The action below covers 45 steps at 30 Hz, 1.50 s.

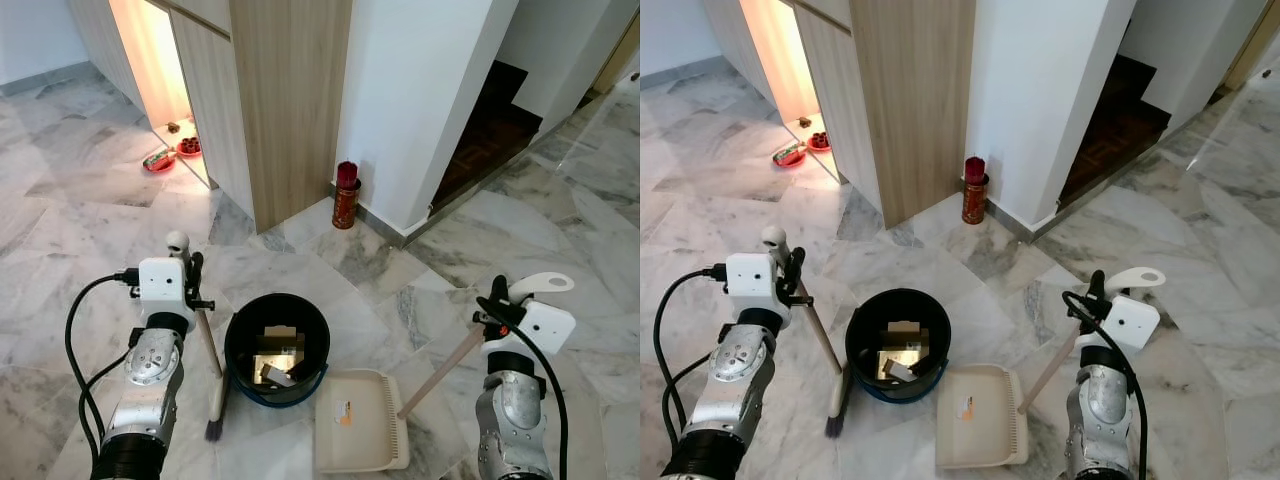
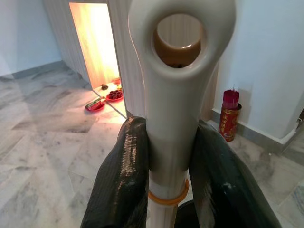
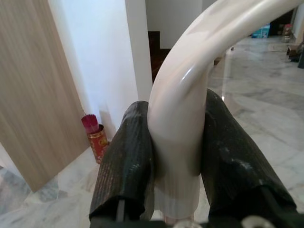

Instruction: Sweep floor

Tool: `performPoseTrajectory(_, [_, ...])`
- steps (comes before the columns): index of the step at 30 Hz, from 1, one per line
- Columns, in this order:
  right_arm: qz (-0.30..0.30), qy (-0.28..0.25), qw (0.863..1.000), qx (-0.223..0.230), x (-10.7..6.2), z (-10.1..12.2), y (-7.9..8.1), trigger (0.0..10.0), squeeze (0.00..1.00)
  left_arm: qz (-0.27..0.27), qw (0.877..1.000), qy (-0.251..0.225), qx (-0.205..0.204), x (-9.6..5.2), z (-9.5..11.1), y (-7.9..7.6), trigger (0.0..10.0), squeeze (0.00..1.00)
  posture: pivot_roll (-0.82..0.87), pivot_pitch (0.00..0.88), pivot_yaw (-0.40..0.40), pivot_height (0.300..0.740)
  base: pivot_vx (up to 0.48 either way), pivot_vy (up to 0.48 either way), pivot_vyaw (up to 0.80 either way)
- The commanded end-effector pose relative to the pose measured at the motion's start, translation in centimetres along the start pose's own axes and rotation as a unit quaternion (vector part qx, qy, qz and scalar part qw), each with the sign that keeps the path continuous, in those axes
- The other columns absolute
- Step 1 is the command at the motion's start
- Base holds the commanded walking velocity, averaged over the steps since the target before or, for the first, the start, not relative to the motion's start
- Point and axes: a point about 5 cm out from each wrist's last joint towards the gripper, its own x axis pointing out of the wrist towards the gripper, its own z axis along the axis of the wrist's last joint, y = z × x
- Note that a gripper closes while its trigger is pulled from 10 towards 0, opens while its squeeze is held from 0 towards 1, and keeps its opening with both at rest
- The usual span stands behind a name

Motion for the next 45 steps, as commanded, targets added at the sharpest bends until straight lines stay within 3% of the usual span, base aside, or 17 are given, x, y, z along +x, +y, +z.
performPoseTrajectory(1, [0.006,-0.012,1.0,0.018,0.17,0.32,0.66,10.0,0.0,0.003,1.0,-0.014,-0.007,0.4,0.51,0.06,10.0,0.0,0.23,0.01,-0.041,0.74,0.0,0.0,0.0])
performPoseTrajectory(8, [0.014,-0.014,0.999,0.025,0.36,0.37,1.44,10.0,0.0,-0.004,1.0,-0.011,-0.015,0.42,0.22,0.0,10.0,0.0,0.22,0.0,-0.032,0.74,0.0,0.0,0.0])
performPoseTrajectory(45, [0.022,-0.01,1.0,0.013,0.31,0.38,0.88,10.0,0.0,0.001,1.0,-0.015,-0.022,-0.32,-0.01,-0.64,10.0,0.0,0.22,0.06,-0.07,0.74,-0.053,0.0,0.0])
